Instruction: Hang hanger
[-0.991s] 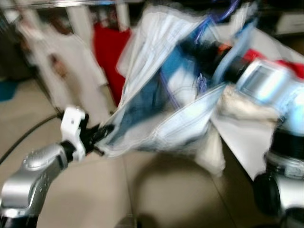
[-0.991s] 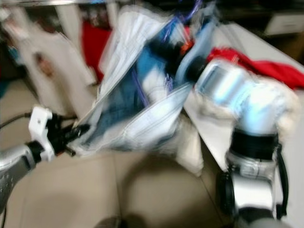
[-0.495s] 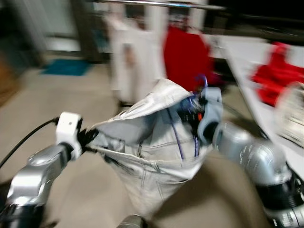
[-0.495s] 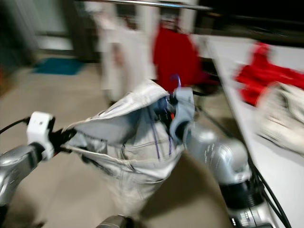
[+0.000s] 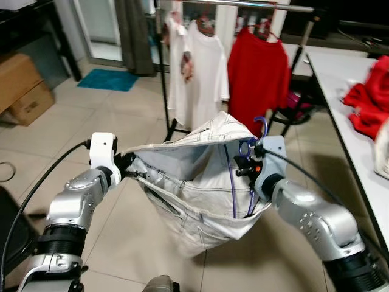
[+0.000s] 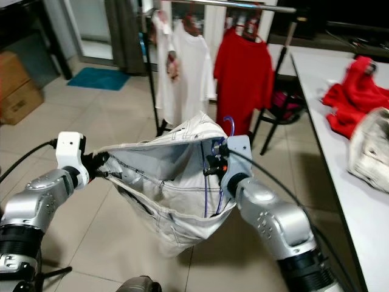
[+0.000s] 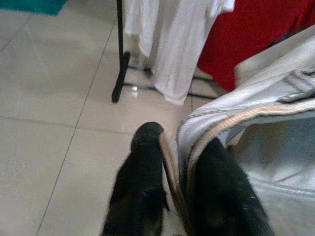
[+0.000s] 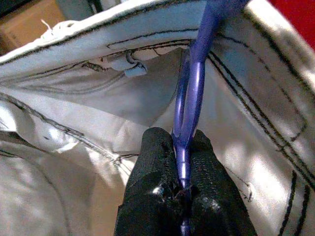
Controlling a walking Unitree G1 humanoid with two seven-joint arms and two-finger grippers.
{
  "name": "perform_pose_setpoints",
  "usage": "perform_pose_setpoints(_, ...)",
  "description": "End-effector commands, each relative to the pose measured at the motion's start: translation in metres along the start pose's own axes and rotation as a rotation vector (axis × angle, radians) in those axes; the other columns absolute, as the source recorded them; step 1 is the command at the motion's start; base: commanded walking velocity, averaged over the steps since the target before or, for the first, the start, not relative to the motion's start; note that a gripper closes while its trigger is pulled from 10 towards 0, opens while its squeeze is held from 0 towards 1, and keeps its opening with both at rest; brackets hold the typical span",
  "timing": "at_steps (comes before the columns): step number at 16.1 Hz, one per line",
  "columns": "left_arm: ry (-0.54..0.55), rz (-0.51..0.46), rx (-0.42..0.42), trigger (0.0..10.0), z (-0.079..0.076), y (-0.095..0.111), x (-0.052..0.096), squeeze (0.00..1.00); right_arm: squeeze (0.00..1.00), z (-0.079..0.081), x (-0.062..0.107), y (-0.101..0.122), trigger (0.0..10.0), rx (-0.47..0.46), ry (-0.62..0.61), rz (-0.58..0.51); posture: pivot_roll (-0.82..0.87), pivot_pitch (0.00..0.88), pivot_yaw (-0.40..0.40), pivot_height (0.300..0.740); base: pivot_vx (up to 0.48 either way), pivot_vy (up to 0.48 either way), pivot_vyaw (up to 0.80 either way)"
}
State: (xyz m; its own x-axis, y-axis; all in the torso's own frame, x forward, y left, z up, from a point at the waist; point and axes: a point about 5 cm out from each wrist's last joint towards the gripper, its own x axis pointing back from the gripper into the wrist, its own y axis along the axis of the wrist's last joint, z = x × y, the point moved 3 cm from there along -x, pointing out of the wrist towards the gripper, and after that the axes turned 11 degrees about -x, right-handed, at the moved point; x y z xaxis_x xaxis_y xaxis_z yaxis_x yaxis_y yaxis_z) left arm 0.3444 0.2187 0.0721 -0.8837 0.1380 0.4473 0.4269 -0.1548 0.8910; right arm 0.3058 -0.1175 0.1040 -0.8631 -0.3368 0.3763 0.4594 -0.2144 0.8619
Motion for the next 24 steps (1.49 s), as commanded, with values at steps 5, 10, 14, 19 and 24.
perform_pose_setpoints(5, 0.023, -0.008, -0.06, 10.0, -0.002, -0.005, -0.003, 1.0, 0.0, -0.01, 0.007, 0.017, 10.0, 0.014, -0.054, -0.082, 0.08, 0.025, 0.018, 0.74, 0.0, 0.0, 0.0)
perform_pose_setpoints(10, -0.281, -0.151, 0.021, 10.0, -0.043, 0.005, 0.01, 1.0, 0.0, -0.007, 0.004, 0.022, 10.0, 0.018, -0.051, -0.089, 0.08, 0.03, 0.015, 0.74, 0.0, 0.0, 0.0)
perform_pose_setpoints(14, -0.402, -0.212, 0.015, 10.0, -0.054, 0.017, 0.019, 1.0, 0.0, -0.004, 0.002, 0.02, 10.0, 0.018, -0.043, -0.086, 0.08, 0.027, 0.018, 0.74, 0.0, 0.0, 0.0)
perform_pose_setpoints(19, -0.699, -0.335, -0.204, 10.0, -0.108, 0.052, 0.039, 1.0, 0.0, 0.002, -0.004, 0.031, 10.0, 0.012, -0.059, -0.091, 0.08, 0.03, 0.007, 0.74, 0.0, 0.0, 0.0)
perform_pose_setpoints(24, -1.038, -0.266, -0.205, 10.0, -0.165, 0.042, 0.035, 0.9, 0.0, 0.014, -0.013, 0.049, 10.0, -0.008, -0.065, -0.106, 0.07, 0.028, 0.005, 0.74, 0.0, 0.0, 0.0)
